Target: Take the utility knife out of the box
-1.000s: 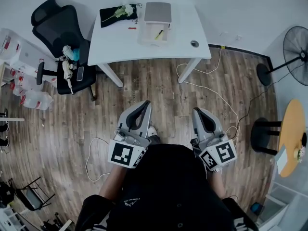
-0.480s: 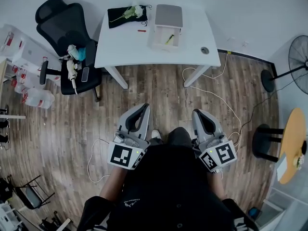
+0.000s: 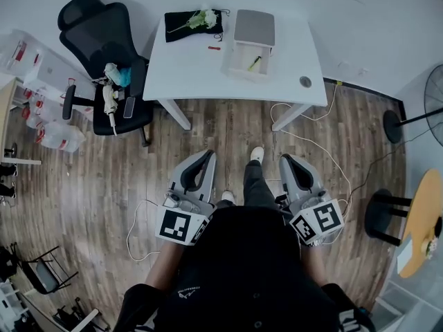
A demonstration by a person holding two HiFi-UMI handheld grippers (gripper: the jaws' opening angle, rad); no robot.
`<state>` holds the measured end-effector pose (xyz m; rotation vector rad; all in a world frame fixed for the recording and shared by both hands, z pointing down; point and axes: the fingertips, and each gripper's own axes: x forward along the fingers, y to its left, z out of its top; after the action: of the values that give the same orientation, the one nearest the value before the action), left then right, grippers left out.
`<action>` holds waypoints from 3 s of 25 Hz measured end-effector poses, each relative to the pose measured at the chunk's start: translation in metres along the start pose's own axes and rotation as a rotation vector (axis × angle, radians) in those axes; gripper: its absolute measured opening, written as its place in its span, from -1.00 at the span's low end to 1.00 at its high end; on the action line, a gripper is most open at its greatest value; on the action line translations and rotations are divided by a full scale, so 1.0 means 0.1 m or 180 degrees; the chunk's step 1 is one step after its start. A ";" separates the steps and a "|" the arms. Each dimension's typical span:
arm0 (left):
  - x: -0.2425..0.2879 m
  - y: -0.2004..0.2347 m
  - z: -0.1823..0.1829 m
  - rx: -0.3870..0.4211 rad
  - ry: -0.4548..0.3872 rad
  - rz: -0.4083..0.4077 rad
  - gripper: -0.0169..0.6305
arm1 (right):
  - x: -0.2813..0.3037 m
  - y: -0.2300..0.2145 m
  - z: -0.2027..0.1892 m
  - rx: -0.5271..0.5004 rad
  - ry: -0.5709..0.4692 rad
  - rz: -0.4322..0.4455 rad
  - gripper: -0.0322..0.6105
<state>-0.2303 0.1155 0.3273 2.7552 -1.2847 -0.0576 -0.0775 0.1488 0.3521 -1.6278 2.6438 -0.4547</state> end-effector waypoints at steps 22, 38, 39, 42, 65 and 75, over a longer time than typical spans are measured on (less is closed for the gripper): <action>1.75 0.45 0.15 0.0006 0.0044 0.0409 -0.93 | 1.33 -1.39 0.60 -0.0045 0.0163 0.0457 -0.89; 2.88 0.60 0.17 0.0123 -0.0009 0.0831 -0.93 | 2.05 -2.40 0.96 -0.0139 0.0199 0.0900 -0.89; 2.93 0.61 0.17 0.0129 -0.0020 0.0845 -0.93 | 2.08 -2.46 0.97 -0.0151 0.0200 0.0911 -0.89; 3.03 0.62 0.11 0.0130 0.0013 0.0851 -0.93 | 2.16 -2.57 0.99 -0.0185 0.0209 0.0915 -0.89; 4.10 0.87 -0.09 0.0079 0.0325 -0.0080 -0.93 | 2.32 -3.12 1.15 0.0000 0.0113 0.0013 -0.89; 4.57 1.28 -0.51 0.0060 0.0763 -0.0564 -0.93 | 2.70 -3.15 1.22 0.0090 0.0060 -0.0484 -0.89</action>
<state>-0.0302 -0.3123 0.3959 2.7797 -0.9858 0.2641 0.0916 -0.2491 0.3528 -1.8330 2.5244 -0.5102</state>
